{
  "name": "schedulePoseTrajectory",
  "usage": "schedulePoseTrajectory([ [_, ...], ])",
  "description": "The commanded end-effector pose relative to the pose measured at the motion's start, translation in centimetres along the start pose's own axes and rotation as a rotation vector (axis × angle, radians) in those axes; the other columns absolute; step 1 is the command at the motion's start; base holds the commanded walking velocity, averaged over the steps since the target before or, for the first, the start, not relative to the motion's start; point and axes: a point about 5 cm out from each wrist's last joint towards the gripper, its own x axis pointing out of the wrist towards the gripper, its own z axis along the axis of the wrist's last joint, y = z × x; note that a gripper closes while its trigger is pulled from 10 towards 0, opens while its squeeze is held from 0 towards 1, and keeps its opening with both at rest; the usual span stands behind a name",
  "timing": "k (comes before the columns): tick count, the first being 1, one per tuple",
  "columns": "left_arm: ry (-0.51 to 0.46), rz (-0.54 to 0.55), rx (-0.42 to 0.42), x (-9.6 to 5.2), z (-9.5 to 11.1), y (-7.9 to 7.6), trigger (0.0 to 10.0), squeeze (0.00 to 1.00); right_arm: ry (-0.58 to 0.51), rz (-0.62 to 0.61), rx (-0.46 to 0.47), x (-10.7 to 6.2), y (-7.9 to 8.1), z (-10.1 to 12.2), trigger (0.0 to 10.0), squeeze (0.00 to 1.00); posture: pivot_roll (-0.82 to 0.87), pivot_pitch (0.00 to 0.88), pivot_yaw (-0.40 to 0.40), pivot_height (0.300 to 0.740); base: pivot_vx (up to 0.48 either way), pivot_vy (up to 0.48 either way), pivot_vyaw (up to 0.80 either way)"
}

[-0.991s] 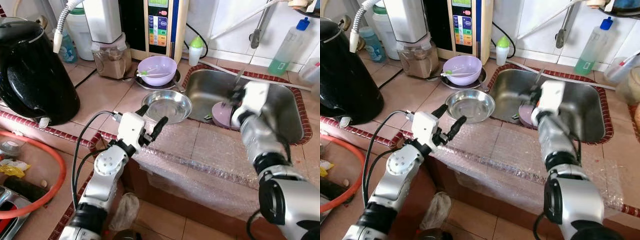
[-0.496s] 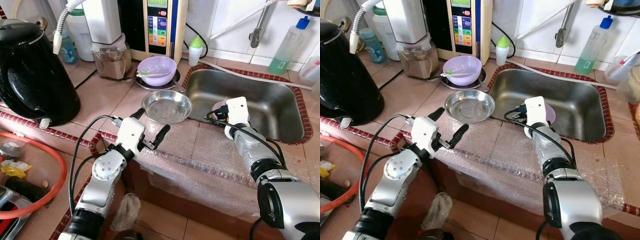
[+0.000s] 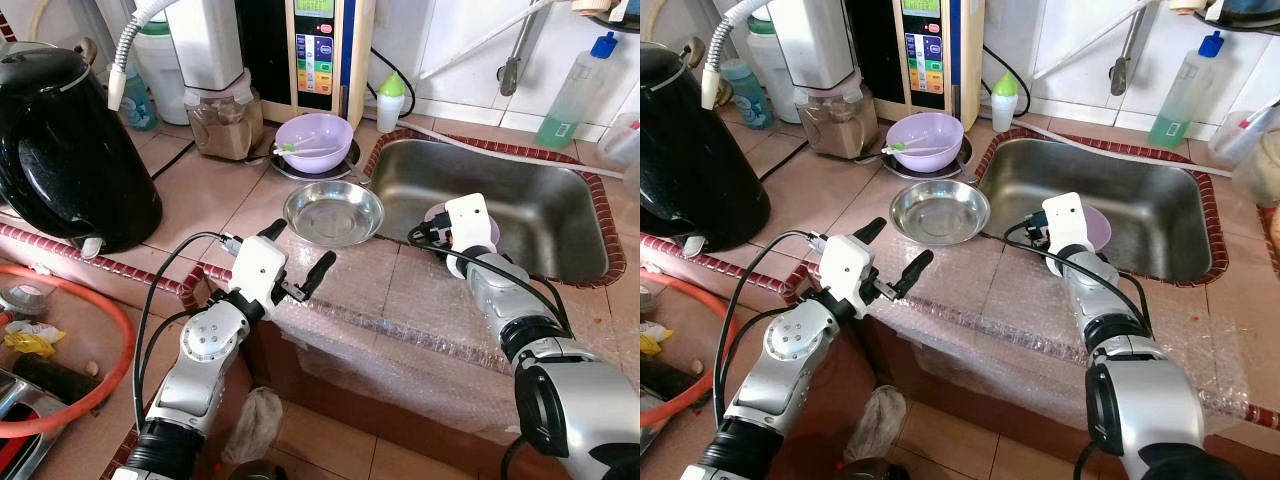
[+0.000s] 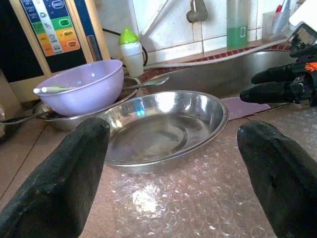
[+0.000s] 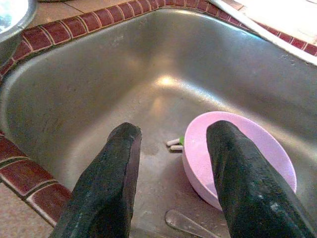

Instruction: Kitchen organization

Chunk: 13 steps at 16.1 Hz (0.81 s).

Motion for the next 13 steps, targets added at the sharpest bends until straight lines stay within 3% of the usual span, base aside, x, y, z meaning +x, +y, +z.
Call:
schedulePoseTrajectory([
  [1, -0.007, -0.009, 0.015, 0.0, 0.5, 0.0, 10.0, 1.00, -0.003, 0.012, 0.012, 0.1, 0.0, 0.2, 10.0, 1.00, 0.05, 0.000, 0.082, 0.740, 0.000, 0.000, 0.00],
  [4, -0.002, 0.010, 0.014, -0.2, 0.3, 0.3, 10.0, 1.00, -0.066, 0.047, 0.014, -0.1, 0.5, 0.4, 10.0, 1.00, 0.03, 0.000, 0.079, 0.740, 0.000, 0.000, 0.00],
  [9, -0.012, 0.074, 0.013, -0.2, 0.5, 0.7, 10.0, 1.00, -0.205, -0.025, 0.071, -0.8, 0.9, 0.8, 10.0, 1.00, 0.02, 0.000, 0.076, 0.740, 0.000, 0.000, 0.00],
  [13, -0.045, 0.161, 0.011, -0.3, 1.2, 1.2, 10.0, 1.00, -0.283, -0.085, 0.183, -2.6, 1.9, 0.1, 10.0, 1.00, 0.00, 0.000, 0.068, 0.740, 0.000, 0.000, 0.00],
])
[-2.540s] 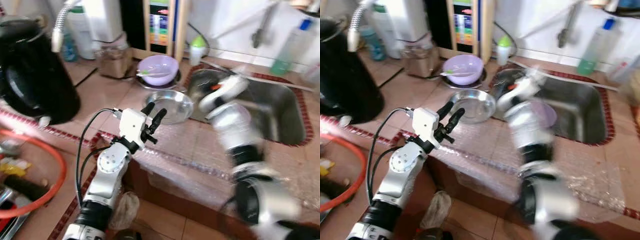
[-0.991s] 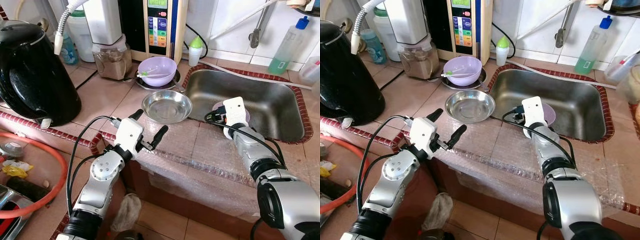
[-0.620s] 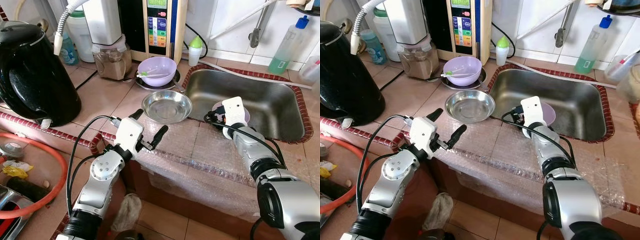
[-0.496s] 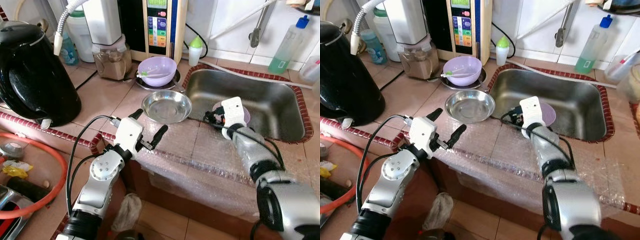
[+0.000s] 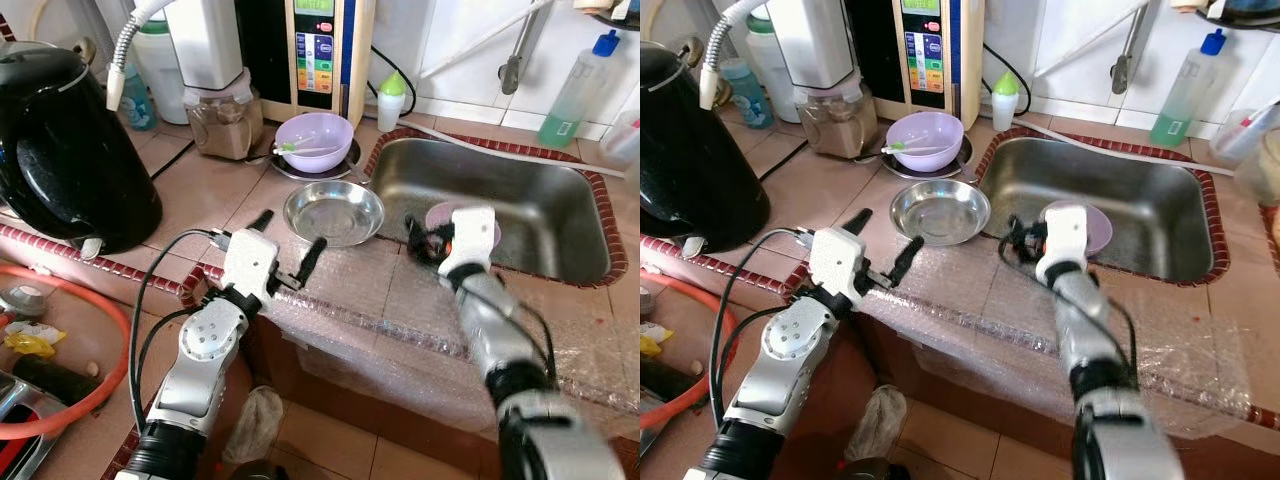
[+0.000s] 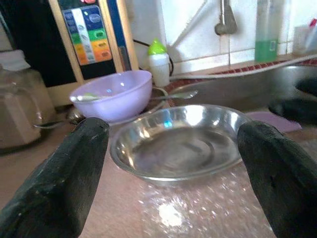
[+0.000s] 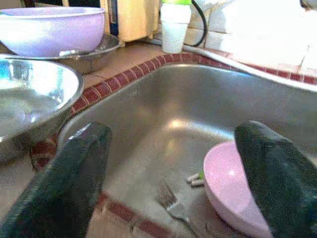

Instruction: Kitchen organization

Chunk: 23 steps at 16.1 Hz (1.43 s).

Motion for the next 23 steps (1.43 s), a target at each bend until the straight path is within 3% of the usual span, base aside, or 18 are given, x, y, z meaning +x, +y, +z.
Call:
schedulePoseTrajectory([
  [1, 0.002, 0.045, 0.008, -0.3, 0.2, 0.7, 10.0, 0.87, -0.036, -0.032, 0.018, -0.1, -0.4, 0.9, 10.0, 1.00, -0.01, 0.000, 0.064, 0.740, 0.000, 0.000, 0.00],
  [2, 0.015, 0.072, 0.003, -0.5, 0.1, 0.9, 10.0, 0.04, -0.046, -0.039, 0.007, -0.7, -0.4, 1.0, 10.0, 1.00, -0.01, 0.000, 0.064, 0.740, 0.000, 0.000, 0.00],
  [3, 0.031, 0.090, 0.006, -0.6, -0.2, 1.2, 10.0, 0.00, -0.047, -0.055, 0.018, -1.1, -0.6, 1.0, 10.0, 0.94, -0.01, 0.000, 0.064, 0.740, 0.000, 0.000, 0.00],
  [4, 0.054, 0.106, -0.013, -0.7, -0.6, 1.5, 10.0, 0.00, -0.053, -0.063, 0.004, -1.5, -0.7, 1.1, 10.0, 0.00, -0.02, 0.000, 0.056, 0.740, 0.000, 0.000, 0.00],
  [6, 0.090, 0.136, -0.040, -0.3, -1.0, 1.9, 10.0, 0.00, -0.049, -0.066, 0.006, -2.1, -0.5, 1.2, 10.0, 0.00, -0.02, 0.000, 0.056, 0.740, 0.000, 0.000, 0.00],
  [12, 0.153, 0.219, -0.142, 2.6, -1.2, 3.3, 10.0, 0.00, -0.045, 0.060, 0.001, -3.8, 2.8, 1.4, 10.0, 0.00, -0.05, 0.000, 0.069, 0.740, 0.000, 0.000, 0.00],
  [13, 0.207, 0.239, -0.169, 3.2, -1.8, 3.6, 10.0, 0.00, -0.038, 0.072, 0.002, -4.3, 3.3, 1.4, 10.0, 0.00, -0.06, 0.000, 0.074, 0.740, 0.000, 0.000, 0.00],
  [17, 0.261, 0.287, -0.231, 4.5, -2.3, 4.3, 10.0, 0.00, -0.031, 0.103, -0.011, -4.7, 3.9, 1.7, 10.0, 0.00, -0.08, 0.000, 0.079, 0.740, 0.000, 0.000, 0.00],
  [19, 0.287, 0.311, -0.322, 5.7, -2.3, 4.5, 10.0, 0.00, -0.023, 0.111, -0.013, -4.9, 4.1, 1.9, 10.0, 0.00, -0.09, 0.000, 0.083, 0.740, 0.000, 0.000, 0.00],
  [23, 0.374, 0.306, -0.313, 6.4, -3.0, 4.5, 10.0, 0.00, -0.014, 0.117, -0.013, -5.1, 4.3, 1.8, 10.0, 0.00, -0.10, 0.000, 0.092, 0.740, 0.000, 0.000, 0.00],
])
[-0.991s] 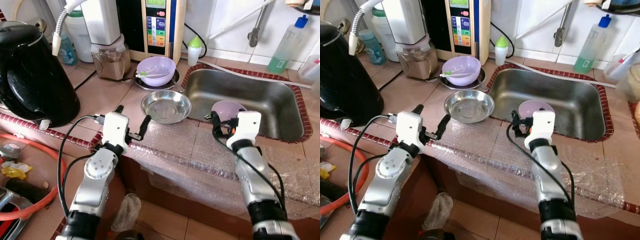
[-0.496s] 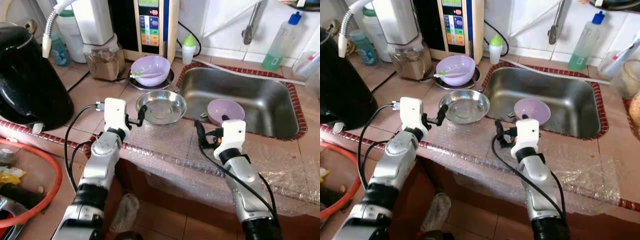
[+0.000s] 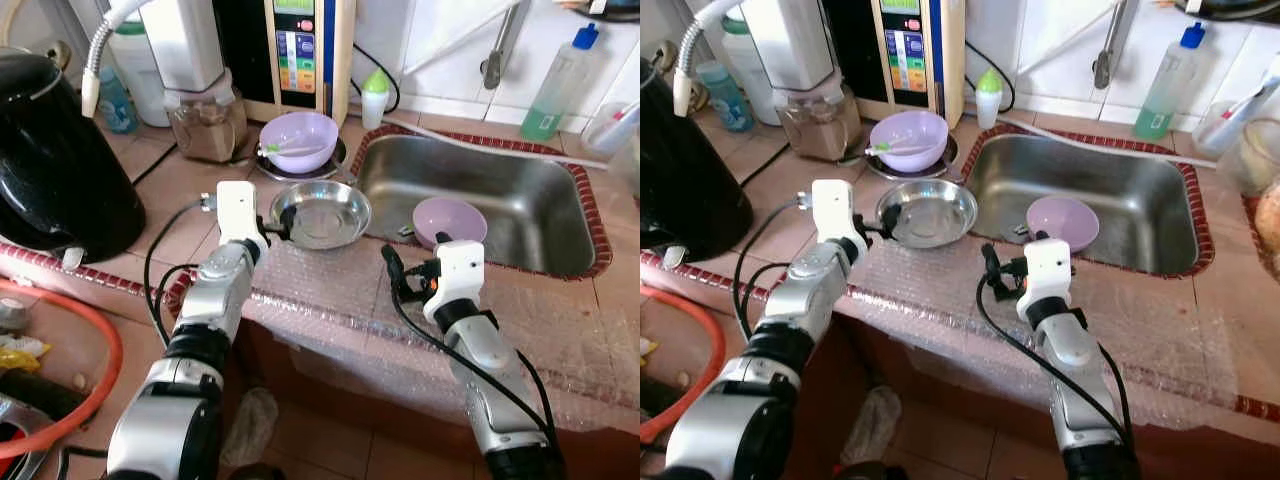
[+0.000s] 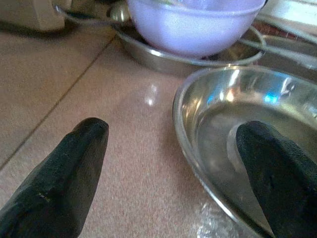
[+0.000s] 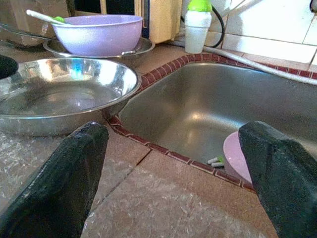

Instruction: Kitchen organization

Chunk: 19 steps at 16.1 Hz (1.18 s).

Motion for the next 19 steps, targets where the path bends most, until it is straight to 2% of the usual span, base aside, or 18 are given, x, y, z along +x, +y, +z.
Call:
schedulePoseTrajectory([
  [1, 0.017, 0.013, -0.015, 0.2, 0.1, 0.3, 10.0, 0.00, -0.007, 0.008, -0.006, 0.0, 0.3, 0.4, 10.0, 0.00, -0.10, 0.000, 0.092, 0.740, 0.000, 0.000, 0.00],
  [2, 0.077, 0.015, 0.022, 0.4, -0.5, 0.5, 8.5, 0.00, -0.001, 0.010, -0.003, -0.1, 0.4, 0.4, 10.0, 0.00, -0.10, 0.000, 0.095, 0.740, 0.000, 0.000, 0.00],
  [3, 0.107, 0.020, 0.029, 0.4, -0.8, 0.6, 4.5, 0.00, 0.000, 0.011, -0.001, -0.1, 0.5, 0.4, 10.0, 0.00, -0.10, 0.000, 0.097, 0.740, 0.000, 0.000, 0.00],
  [4, 0.116, 0.021, 0.037, 0.4, -1.0, 0.7, 4.1, 0.00, 0.001, 0.011, 0.000, -0.1, 0.5, 0.4, 10.0, 0.00, -0.10, 0.000, 0.097, 0.740, 0.000, 0.000, 0.00],
  [5, 0.133, 0.022, 0.038, 0.4, -1.2, 0.8, 0.0, 0.00, 0.002, 0.012, 0.000, -0.1, 0.5, 0.4, 10.0, 0.00, -0.10, 0.000, 0.097, 0.740, 0.000, 0.000, 0.00],
  [10, 0.179, 0.062, 0.032, 0.5, -1.4, 1.6, 0.0, 0.00, 0.013, 0.021, 0.003, 0.1, 0.8, 0.3, 10.0, 0.00, -0.09, 0.000, 0.095, 0.740, 0.000, 0.000, 0.00],
  [19, 0.192, 0.122, 0.053, 0.0, -1.5, 3.9, 0.0, 0.00, 0.018, 0.027, 0.010, 0.5, 1.0, 0.1, 10.0, 0.00, -0.08, 0.000, 0.093, 0.740, 0.000, 0.000, 0.00],
])
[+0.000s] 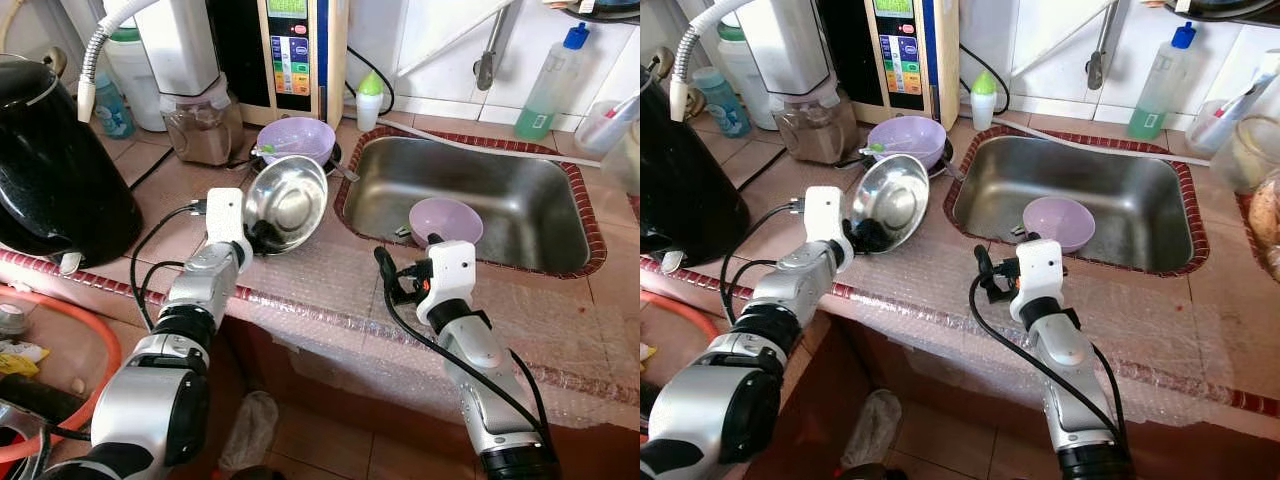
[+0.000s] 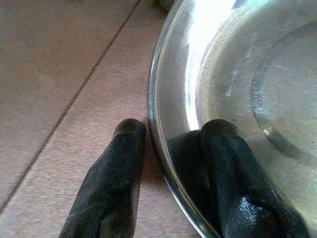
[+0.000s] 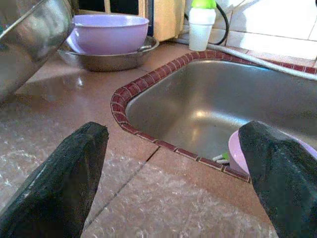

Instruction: Kitchen organization

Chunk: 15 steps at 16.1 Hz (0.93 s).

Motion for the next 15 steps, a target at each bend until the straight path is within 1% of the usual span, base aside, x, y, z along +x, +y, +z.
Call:
schedulePoseTrajectory([
  [1, 0.038, 0.032, 0.008, -0.2, -1.0, 1.0, 0.0, 0.00, -0.001, 0.006, 0.002, 0.3, 0.2, 0.2, 10.0, 0.00, -0.08, 0.000, 0.093, 0.740, 0.000, 0.000, 0.00],
  [4, 0.019, 0.046, -0.001, -0.6, -1.2, 1.6, 0.0, 0.00, 0.002, 0.005, 0.002, 0.3, 0.2, 0.1, 10.0, 0.00, -0.07, 0.000, 0.096, 0.740, 0.000, 0.000, 0.00],
  [5, -0.037, 0.055, -0.024, -1.1, -0.9, 1.9, 0.0, 0.00, 0.003, 0.004, 0.002, 0.3, 0.1, 0.0, 10.0, 0.00, -0.07, 0.000, 0.094, 0.740, 0.000, 0.000, 0.00],
  [6, -0.080, 0.057, -0.022, -1.5, -0.8, 2.0, 0.0, 0.00, 0.003, 0.004, 0.003, 0.3, 0.1, 0.0, 10.0, 0.00, -0.06, 0.000, 0.091, 0.740, 0.000, 0.000, 0.00],
  [7, -0.113, 0.054, -0.017, -2.0, -1.0, 2.1, 0.0, 0.00, 0.002, 0.005, 0.004, 0.3, 0.0, 0.0, 10.0, 0.00, -0.06, 0.000, 0.088, 0.740, 0.000, 0.000, 0.00],
  [8, -0.124, 0.051, -0.021, -2.2, -1.1, 2.0, 0.0, 0.00, 0.002, 0.006, 0.004, 0.4, 0.0, 0.0, 10.0, 0.00, -0.06, 0.000, 0.088, 0.740, 0.000, 0.000, 0.00],
  [9, -0.164, 0.043, -0.005, -2.9, -1.5, 2.0, 0.0, 0.00, -0.003, 0.009, 0.007, 0.6, -0.1, 0.1, 10.0, 0.00, -0.05, 0.000, 0.076, 0.740, 0.000, 0.000, 0.00],
  [10, -0.200, 0.051, 0.032, -3.7, -2.0, 1.9, 0.0, 0.00, -0.013, 0.018, 0.016, 1.0, -0.3, 0.4, 10.0, 0.00, -0.04, 0.000, 0.073, 0.740, 0.000, 0.000, 0.00],
  [11, -0.251, 0.049, 0.027, -4.0, -1.9, 1.7, 0.0, 0.00, -0.025, 0.033, 0.029, 1.3, -0.4, 0.8, 10.0, 0.00, -0.04, 0.000, 0.066, 0.740, 0.000, 0.000, 0.00],
  [12, -0.263, 0.042, 0.058, -4.1, -2.0, 1.5, 0.0, 0.00, -0.031, 0.035, 0.046, 1.5, -0.5, 1.1, 10.0, 0.00, -0.03, 0.000, 0.057, 0.740, 0.000, 0.000, 0.00],
  [13, -0.290, 0.031, 0.096, -4.2, -2.0, 1.0, 0.0, 0.00, -0.049, 0.053, 0.098, 2.0, -0.6, 1.8, 10.0, 0.00, -0.03, 0.000, 0.051, 0.740, 0.000, 0.000, 0.00],
  [15, -0.330, 0.029, 0.120, -4.3, -1.5, 0.4, 0.0, 0.00, -0.068, 0.089, 0.180, 2.6, -0.8, 2.9, 10.0, 0.00, -0.03, 0.000, 0.046, 0.740, 0.000, 0.000, 0.00],
])
